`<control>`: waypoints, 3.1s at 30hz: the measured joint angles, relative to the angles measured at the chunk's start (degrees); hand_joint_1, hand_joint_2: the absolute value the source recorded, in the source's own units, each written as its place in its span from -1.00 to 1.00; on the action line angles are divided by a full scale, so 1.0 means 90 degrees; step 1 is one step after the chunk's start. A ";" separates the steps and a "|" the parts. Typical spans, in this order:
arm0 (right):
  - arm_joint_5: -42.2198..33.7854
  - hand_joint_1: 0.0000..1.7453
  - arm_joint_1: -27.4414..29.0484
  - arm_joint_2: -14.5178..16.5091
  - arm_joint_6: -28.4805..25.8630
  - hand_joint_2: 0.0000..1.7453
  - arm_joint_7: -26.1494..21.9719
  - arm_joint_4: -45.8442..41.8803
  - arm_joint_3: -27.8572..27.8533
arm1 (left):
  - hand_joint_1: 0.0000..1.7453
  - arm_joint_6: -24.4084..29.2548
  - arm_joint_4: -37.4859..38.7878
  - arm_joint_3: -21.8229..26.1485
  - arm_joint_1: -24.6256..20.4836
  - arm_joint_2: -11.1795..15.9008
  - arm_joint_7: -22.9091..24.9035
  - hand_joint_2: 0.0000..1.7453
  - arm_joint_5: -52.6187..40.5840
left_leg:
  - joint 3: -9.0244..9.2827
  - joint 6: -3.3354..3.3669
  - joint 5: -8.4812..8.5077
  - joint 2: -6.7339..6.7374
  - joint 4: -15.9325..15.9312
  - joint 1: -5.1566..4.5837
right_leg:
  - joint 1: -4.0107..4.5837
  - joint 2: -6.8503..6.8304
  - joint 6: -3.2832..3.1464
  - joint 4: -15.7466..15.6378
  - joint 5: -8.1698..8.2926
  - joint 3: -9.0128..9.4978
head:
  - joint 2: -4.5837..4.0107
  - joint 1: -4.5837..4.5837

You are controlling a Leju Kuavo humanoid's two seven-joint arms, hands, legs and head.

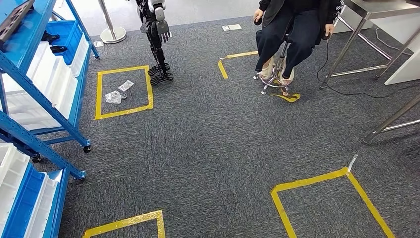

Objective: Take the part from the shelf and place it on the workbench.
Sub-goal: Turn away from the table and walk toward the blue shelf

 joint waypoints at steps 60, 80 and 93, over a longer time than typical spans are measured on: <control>-0.0044 -1.00 -0.0020 -0.0034 0.0013 -1.00 0.0049 0.0005 0.0004 | -1.00 0.0119 0.0060 0.0148 -0.0042 -0.0028 -0.0029 -1.00 -0.0016 | 0.0147 0.0078 -0.0087 0.0217 -0.0039 -0.0001 | -0.0067 -0.0191 0.0136 0.0266 -0.0021 -0.0150 | 0.0000 -0.0068; -0.0077 -1.00 -0.0029 -0.0044 0.0103 -1.00 -0.0062 0.0007 0.0004 | -1.00 0.0129 0.0060 0.0147 -0.0043 -0.0028 -0.0025 -1.00 -0.0013 | 0.0124 -0.0115 -0.0056 0.0201 -0.0096 0.0058 | 0.0047 -0.0169 -0.0138 0.0058 0.0066 -0.0130 | 0.0000 -0.0098; -0.0270 -1.00 -0.0045 -0.0050 0.0112 -1.00 -0.0128 0.0007 -0.0018 | -1.00 0.0134 0.0060 0.0153 -0.0042 -0.0024 -0.0030 -1.00 0.0043 | 0.0105 -0.0109 -0.0058 0.0200 -0.0068 -0.0010 | -0.0012 -0.0170 -0.0132 0.0056 0.0068 -0.0132 | 0.0000 -0.0095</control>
